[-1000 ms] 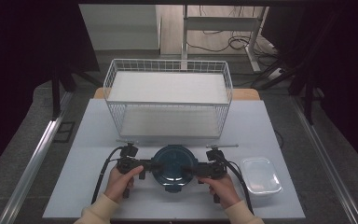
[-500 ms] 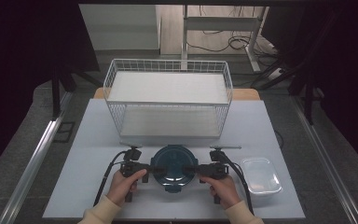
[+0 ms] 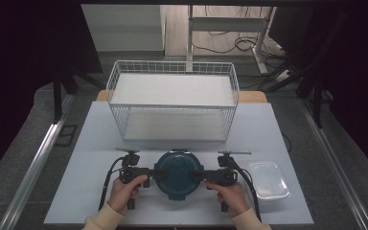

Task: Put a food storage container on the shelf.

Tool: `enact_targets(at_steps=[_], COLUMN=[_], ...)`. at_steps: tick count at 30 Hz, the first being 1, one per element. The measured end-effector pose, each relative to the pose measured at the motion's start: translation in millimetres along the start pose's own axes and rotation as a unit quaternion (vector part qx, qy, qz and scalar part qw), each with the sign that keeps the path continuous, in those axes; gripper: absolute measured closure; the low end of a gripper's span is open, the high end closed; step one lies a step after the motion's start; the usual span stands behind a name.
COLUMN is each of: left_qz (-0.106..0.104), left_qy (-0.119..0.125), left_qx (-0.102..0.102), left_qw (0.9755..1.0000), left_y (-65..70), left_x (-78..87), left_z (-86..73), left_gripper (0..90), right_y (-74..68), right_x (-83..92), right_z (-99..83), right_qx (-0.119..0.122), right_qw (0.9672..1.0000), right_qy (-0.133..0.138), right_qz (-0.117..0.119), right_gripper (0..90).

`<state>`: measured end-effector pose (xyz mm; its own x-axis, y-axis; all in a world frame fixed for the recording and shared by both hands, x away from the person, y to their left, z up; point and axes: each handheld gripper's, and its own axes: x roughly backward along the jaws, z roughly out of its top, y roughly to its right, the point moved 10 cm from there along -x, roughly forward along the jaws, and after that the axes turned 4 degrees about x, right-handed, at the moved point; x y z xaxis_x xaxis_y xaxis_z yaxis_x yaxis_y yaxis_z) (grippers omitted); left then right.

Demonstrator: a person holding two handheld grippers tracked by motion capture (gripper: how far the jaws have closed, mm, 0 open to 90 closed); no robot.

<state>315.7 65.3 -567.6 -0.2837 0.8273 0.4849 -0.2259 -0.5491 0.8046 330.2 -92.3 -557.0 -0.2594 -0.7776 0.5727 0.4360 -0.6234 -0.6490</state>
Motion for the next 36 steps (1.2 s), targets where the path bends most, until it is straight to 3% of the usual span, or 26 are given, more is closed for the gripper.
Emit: enact_targets(at_steps=[6, 16, 36], left_qz=[-0.002, 0.005, -0.002], left_qy=[0.009, 0.016, 0.053], left_qx=[0.0, -0.019, -0.056], left_qw=[1.0, 0.9997, 0.997], left_y=[3.1, 11.7, 41.5], left_x=[4.0, 11.2, 39.3], left_z=[-2.9, -8.3, -1.4], left_gripper=[37.7, 39.7, 40.7], right_y=[-4.3, -10.2, -43.6], right_x=[4.5, 10.4, 30.0], right_z=[-1.6, -2.0, 10.1], right_qx=[0.005, 0.006, 0.062], right_qw=[1.0, 0.9997, 0.9966], right_qy=[0.008, 0.023, 0.053], right_qz=[-0.002, 0.002, 0.007], right_gripper=[39.3, 41.0, 41.0])
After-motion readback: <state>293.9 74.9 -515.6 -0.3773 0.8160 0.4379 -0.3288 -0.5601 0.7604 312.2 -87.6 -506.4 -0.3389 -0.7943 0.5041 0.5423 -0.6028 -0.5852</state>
